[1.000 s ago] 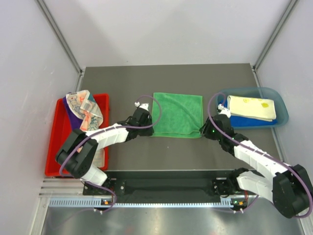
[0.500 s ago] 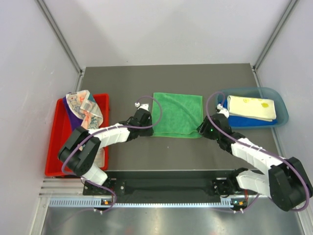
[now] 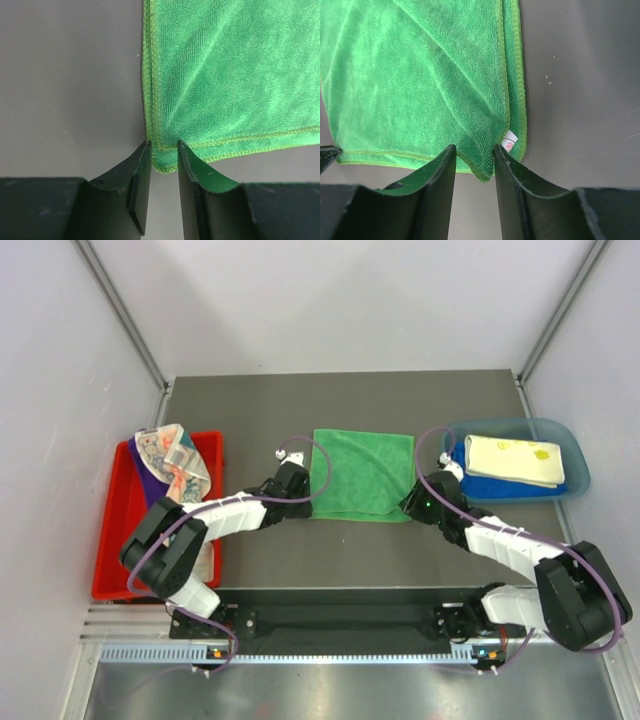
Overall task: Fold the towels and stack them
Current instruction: Fold the towel
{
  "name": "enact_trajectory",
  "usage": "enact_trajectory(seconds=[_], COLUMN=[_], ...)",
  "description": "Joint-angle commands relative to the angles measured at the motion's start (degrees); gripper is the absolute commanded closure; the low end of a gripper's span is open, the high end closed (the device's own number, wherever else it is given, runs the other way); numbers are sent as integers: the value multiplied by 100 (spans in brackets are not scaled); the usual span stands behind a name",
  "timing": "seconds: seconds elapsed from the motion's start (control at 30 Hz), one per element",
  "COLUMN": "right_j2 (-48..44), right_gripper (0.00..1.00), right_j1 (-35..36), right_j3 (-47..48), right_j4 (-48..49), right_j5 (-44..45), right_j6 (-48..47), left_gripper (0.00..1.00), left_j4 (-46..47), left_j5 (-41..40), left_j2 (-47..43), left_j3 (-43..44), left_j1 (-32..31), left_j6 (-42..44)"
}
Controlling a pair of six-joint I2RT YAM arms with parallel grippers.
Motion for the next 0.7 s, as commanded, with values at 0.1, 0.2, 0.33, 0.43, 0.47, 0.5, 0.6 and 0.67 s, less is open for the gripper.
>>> enact_trajectory(seconds=[0.1,0.2,0.33,0.43,0.47,0.5,0.6,0.67], right_j2=[38,-58,-77,-6,20,64,64,29], right_gripper=[65,60,56,57,61,63,69,75], right_j1=[81,81,80,80,80,80,72,80], right_j3=[-73,-134,-213,-231,-214,-196,-108,-56], right_j4=[286,233,242,364,382,374,348,278], right_j5=[-4,4,31,4,-4,-13,-4,22], right_j6=[75,66,74,127,127,127,119,92], left_gripper=[74,78,84,89,90,92,98,99], left_j4=[37,-16,-33,-25,-42,-42,-86,-104], left_j5=[-253,-341,-367,-376,-385,-376,-394,-403], left_j2=[138,183,200,218,209,218,227,227], left_j3=[160,195,195,195,195,195,204,204], left_j1=[-38,-38,-38,-47,-47,-38,-38,-47], left_j6=[5,23,32,32,32,41,49,58])
